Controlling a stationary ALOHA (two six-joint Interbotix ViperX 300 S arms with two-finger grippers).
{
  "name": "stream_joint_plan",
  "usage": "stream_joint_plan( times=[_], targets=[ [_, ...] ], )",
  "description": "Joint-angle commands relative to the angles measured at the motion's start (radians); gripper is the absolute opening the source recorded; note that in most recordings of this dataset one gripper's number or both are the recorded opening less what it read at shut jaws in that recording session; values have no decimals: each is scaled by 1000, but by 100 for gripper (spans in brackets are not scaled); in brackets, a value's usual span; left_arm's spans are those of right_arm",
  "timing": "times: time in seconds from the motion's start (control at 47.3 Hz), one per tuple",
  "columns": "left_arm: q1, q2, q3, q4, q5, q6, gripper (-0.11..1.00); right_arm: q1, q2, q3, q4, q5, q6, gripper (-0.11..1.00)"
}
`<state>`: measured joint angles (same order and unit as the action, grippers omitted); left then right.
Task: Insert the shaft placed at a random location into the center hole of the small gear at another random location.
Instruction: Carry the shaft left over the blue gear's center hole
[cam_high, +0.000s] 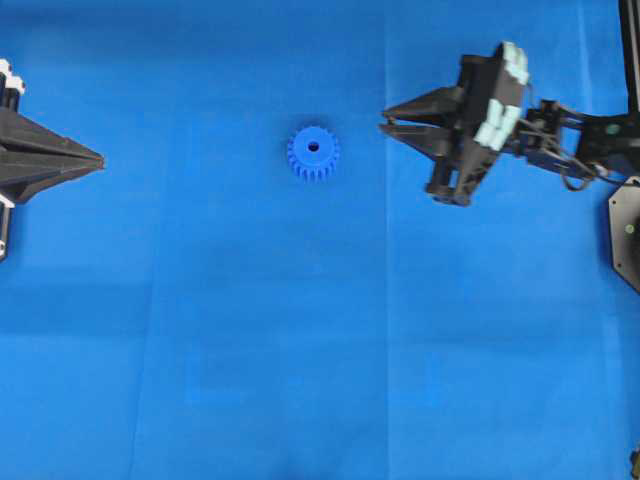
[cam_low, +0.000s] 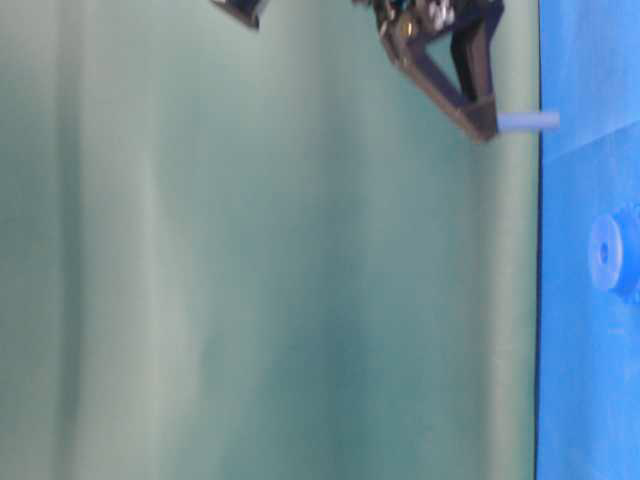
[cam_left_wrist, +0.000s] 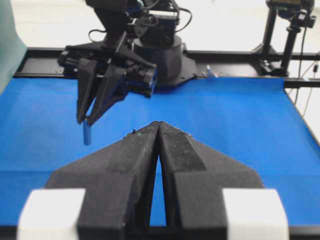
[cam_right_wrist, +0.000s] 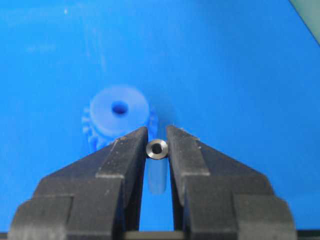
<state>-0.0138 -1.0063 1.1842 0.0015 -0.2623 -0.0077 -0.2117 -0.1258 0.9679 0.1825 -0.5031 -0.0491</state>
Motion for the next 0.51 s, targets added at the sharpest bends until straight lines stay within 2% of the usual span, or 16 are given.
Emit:
stream_joint_plan(
  times=[0.0,0.211,0.486],
  targets=[
    [-2,3,-9,2,-6,0,0,8,26,-64,-2,0,-5,2],
    [-2,3,-9,2,-5,0,0,28,104,-178,-12,21,-8,2],
    [-2,3,-9,2,-5,0,0,38,152,-249,-15,38,-8,2]
  ],
)
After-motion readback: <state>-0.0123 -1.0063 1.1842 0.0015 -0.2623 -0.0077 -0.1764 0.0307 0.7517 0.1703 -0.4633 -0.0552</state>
